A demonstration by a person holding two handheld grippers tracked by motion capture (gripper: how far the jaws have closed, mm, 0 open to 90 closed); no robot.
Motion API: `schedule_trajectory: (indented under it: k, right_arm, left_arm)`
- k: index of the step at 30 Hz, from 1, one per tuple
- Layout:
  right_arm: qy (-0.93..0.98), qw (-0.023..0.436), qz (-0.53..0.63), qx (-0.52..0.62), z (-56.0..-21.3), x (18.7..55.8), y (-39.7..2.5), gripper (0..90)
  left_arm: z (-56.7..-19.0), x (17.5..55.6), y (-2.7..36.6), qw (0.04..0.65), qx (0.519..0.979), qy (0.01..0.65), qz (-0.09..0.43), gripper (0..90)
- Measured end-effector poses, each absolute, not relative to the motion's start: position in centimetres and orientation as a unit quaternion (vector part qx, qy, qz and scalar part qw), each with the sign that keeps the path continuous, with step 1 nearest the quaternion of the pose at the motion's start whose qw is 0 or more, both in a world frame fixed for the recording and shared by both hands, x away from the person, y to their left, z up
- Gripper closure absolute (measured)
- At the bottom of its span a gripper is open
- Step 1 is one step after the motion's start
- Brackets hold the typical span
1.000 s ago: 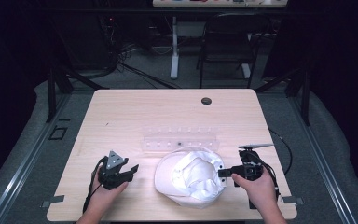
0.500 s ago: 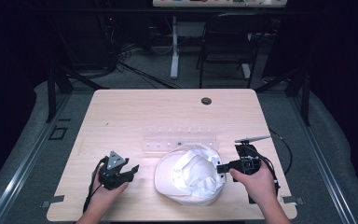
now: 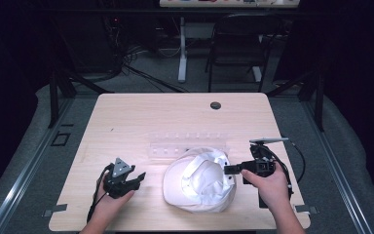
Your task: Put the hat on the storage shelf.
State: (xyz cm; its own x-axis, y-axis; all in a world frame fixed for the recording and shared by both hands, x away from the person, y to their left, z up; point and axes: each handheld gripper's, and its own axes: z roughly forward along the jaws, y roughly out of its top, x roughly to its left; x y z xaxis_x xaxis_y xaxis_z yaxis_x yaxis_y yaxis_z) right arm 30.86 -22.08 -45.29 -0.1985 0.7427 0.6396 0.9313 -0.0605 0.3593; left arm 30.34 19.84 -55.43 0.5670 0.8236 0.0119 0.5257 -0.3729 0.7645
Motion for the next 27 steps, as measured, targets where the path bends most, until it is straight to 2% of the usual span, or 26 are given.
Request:
schedule_trajectory:
  k: [13,27]
  right_arm:
    - [-0.649,0.173,-0.427,-0.605,-44.4,31.3,-21.7,81.9]
    - [-0.635,0.214,-0.471,-0.574,-42.6,32.2,-19.4,82.1]
  left_arm:
    - [-55.4,30.3,19.8,0.371,0.805,0.418,0.201,50.2]
    - [-55.4,30.3,19.8,0.371,0.805,0.418,0.200,50.3]
